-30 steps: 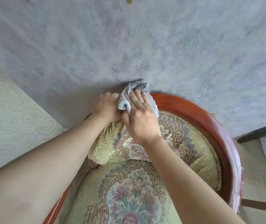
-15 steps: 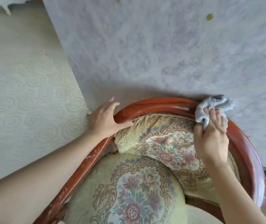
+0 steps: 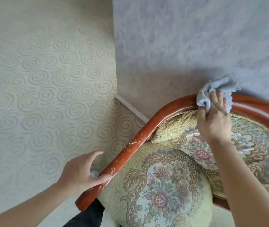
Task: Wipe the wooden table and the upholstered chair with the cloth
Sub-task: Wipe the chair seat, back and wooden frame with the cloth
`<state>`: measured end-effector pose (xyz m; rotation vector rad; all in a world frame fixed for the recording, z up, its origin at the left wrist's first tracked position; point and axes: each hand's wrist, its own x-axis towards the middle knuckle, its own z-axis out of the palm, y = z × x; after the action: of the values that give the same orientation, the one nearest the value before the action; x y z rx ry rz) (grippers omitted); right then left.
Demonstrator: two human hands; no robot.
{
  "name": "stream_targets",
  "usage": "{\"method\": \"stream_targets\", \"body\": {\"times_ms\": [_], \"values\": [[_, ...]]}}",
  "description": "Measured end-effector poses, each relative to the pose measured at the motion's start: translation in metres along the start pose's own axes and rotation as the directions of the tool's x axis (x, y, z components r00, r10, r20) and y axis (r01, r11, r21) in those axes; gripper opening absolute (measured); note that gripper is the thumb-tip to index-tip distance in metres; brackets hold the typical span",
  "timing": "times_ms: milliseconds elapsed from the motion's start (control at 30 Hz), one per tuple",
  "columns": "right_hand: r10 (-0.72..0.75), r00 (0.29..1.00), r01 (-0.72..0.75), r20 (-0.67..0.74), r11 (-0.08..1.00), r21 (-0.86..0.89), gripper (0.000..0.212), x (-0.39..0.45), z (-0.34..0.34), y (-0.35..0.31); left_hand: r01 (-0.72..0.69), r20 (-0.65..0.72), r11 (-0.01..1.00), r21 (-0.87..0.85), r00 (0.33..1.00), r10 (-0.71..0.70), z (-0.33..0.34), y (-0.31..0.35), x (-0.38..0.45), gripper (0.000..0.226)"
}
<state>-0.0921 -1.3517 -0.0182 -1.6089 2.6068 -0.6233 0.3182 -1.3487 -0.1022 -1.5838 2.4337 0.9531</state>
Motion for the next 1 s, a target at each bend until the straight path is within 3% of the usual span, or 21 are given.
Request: {"method": "stream_targets", "body": {"times_ms": [133,333,500,600,700,767,867,933,1000], "values": [[-0.127,0.984,0.131,0.129,0.991,-0.023,0.057,-0.012,0.036,-0.035,0.000,0.003,1.000,-0.027,1.000,0.000,0.007,-0.021,-0.016,0.107],[-0.267,0.879,0.295,0.394,0.956,-0.010,0.058,-0.050,0.066,-0.069,0.002,0.042,1.000,-0.015,0.999,-0.002,0.028,-0.037,-0.047,0.118],[-0.204,0.899,0.259,0.388,0.961,-0.095,0.060,-0.041,0.047,-0.062,0.036,-0.011,0.995,-0.090,0.999,-0.038,0.045,-0.030,-0.060,0.107],[-0.046,0.941,0.086,0.335,0.991,-0.104,0.059,-0.036,0.036,-0.056,0.036,-0.108,0.994,-0.102,0.993,-0.047,0.057,-0.017,-0.066,0.097],[0.051,0.942,-0.043,0.332,0.999,-0.032,0.063,-0.048,0.036,-0.059,0.086,-0.152,0.989,-0.118,0.983,-0.103,0.074,-0.008,-0.069,0.110],[0.048,0.931,-0.081,0.361,0.994,0.077,0.059,-0.069,0.041,-0.067,0.125,-0.164,0.980,-0.158,0.975,-0.151,0.080,-0.006,-0.069,0.113],[-0.017,0.965,-0.051,0.261,0.966,0.252,0.043,-0.116,0.048,-0.082,0.146,-0.179,0.964,-0.222,0.966,-0.188,0.082,-0.006,-0.072,0.103],[-0.074,0.969,-0.021,0.236,0.927,0.375,0.051,-0.152,0.053,-0.092,0.148,-0.211,0.946,-0.289,0.954,-0.214,0.083,-0.005,-0.073,0.087],[-0.173,0.944,0.052,0.280,0.918,0.393,0.057,-0.187,0.063,-0.100,0.129,-0.270,0.935,-0.330,0.936,-0.225,0.087,-0.004,-0.072,0.073]]}}
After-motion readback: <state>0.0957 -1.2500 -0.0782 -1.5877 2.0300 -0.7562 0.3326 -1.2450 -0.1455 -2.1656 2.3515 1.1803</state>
